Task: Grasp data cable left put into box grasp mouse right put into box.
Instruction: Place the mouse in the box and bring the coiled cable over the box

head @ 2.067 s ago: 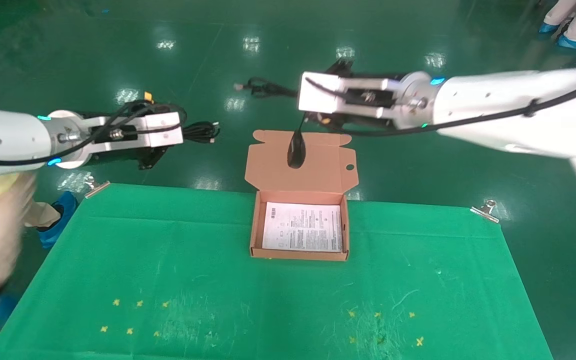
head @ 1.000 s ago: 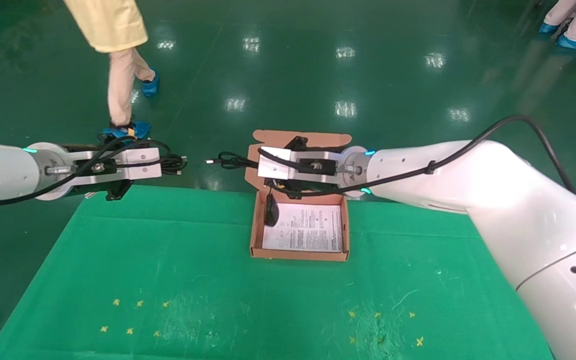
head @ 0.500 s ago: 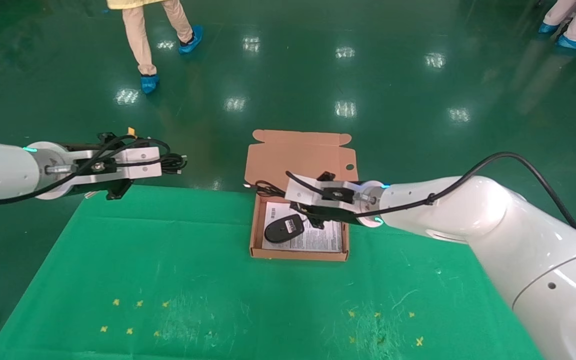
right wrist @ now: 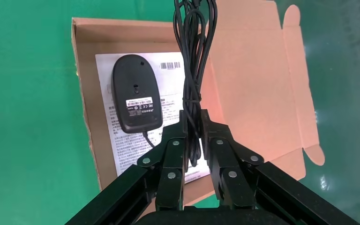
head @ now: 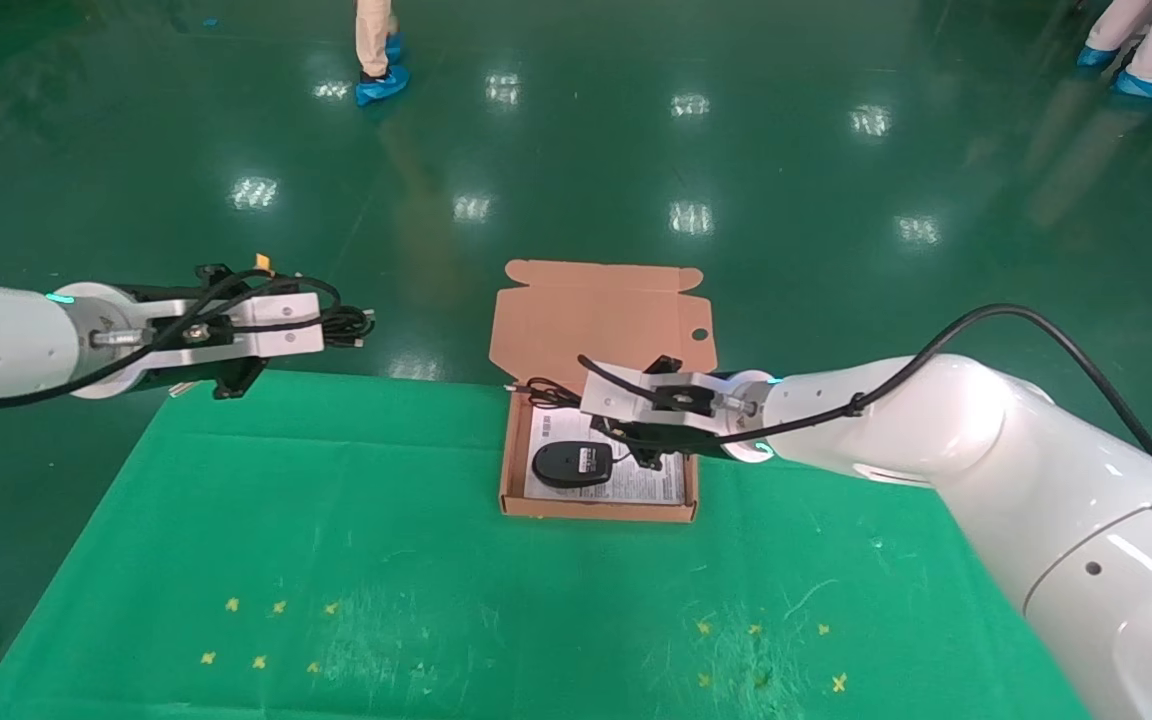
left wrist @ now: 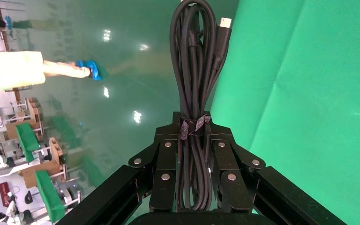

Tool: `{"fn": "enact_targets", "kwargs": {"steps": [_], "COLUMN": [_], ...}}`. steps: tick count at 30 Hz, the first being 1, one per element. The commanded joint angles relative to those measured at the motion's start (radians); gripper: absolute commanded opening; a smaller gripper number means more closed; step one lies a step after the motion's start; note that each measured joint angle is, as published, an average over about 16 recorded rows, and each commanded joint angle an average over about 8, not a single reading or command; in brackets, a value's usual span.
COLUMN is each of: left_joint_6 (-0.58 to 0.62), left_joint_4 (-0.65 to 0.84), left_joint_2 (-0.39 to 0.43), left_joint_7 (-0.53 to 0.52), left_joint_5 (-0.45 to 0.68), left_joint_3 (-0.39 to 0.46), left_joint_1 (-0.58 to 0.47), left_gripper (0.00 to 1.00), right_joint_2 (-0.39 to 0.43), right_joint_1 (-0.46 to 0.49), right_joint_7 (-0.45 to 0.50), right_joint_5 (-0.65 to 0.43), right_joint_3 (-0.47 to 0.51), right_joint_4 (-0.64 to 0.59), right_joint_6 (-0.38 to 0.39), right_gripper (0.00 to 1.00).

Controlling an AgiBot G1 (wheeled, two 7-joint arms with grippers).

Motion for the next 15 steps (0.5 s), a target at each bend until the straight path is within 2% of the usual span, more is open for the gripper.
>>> {"fn": "enact_targets", "kwargs": {"steps": [1,15], "left_joint_6": [0.001,-0.049], "left_joint_4": [0.0,0.021], "left_joint_2": [-0.001,0.046], "left_joint_7": [0.0,0.031], "left_joint_5": [0.001,-0.041], "left_joint_3": [0.0,0.009], "left_joint_1": [0.0,0.02], "left_gripper": [0.0,0.0], "right_joint_2": [0.0,0.065], "right_joint_1": [0.001,0.013], "right_joint_7": [0.0,0.02], "right_joint_5": [0.001,0.015], "right_joint_3": [-0.002,0.003], "right_joint_4": [-0.001,0.066], "right_joint_6": [0.0,0.011], "right_gripper": [1.0,1.0]}}
